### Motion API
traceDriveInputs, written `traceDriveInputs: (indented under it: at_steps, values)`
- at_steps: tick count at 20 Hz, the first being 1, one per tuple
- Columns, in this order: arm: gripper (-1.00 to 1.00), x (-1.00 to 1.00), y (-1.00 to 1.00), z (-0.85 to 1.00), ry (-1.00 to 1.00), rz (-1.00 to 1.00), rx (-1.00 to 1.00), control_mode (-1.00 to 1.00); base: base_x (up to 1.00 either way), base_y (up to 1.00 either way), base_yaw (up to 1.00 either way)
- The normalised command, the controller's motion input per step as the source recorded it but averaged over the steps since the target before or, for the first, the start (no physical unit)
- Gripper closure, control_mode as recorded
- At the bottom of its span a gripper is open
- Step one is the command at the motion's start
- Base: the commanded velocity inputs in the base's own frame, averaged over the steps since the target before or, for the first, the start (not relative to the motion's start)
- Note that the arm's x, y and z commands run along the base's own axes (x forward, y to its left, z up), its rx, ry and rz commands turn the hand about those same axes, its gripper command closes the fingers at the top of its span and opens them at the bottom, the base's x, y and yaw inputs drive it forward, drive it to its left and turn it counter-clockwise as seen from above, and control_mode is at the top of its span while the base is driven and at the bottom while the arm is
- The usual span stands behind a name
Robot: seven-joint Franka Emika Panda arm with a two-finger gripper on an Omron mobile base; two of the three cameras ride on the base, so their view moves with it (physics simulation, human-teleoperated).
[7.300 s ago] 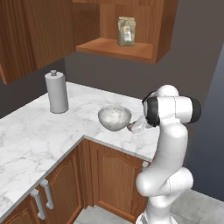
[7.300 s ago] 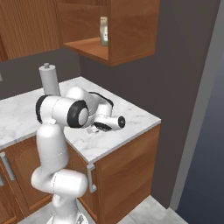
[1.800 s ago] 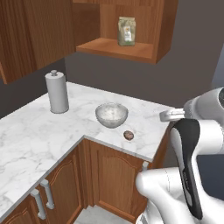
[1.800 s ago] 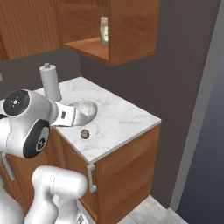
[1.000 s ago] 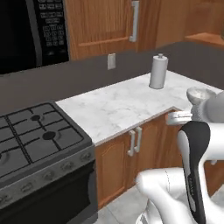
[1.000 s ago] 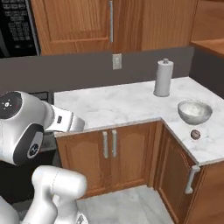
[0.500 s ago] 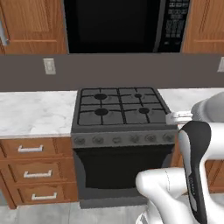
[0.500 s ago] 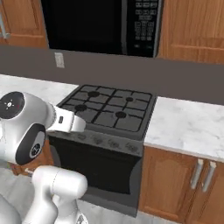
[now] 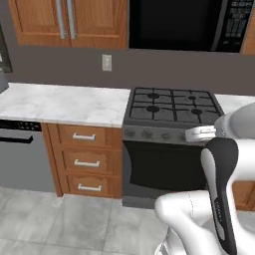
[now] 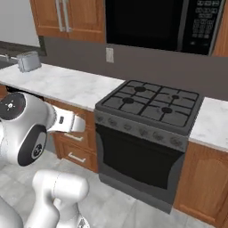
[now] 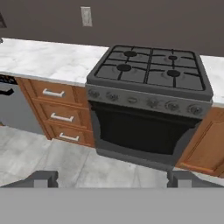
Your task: Pick the egg and butter from the fridge and place them by the bowl for mixing.
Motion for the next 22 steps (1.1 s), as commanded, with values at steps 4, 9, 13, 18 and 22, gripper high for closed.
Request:
traceDriveInputs:
  at_steps: [4,9,13,18,22]
  values:
    - [-1.0,0.0,0.0,0.0,0.0,0.0,0.0,1.0,-0.78,0.58,-0.65]
    - [-1.0,0.0,0.0,0.0,0.0,0.0,0.0,1.0,-0.63,0.91,-0.53]
    - [-1.0,0.0,0.0,0.0,0.0,0.0,0.0,1.0,-0.54,1.0,-0.36]
    - [-1.0,0.0,0.0,0.0,0.0,0.0,0.0,1.0,-0.39,1.0,-0.04]
    - [-1.0,0.0,0.0,0.0,0.0,0.0,0.0,1.0,-0.39,1.0,0.0]
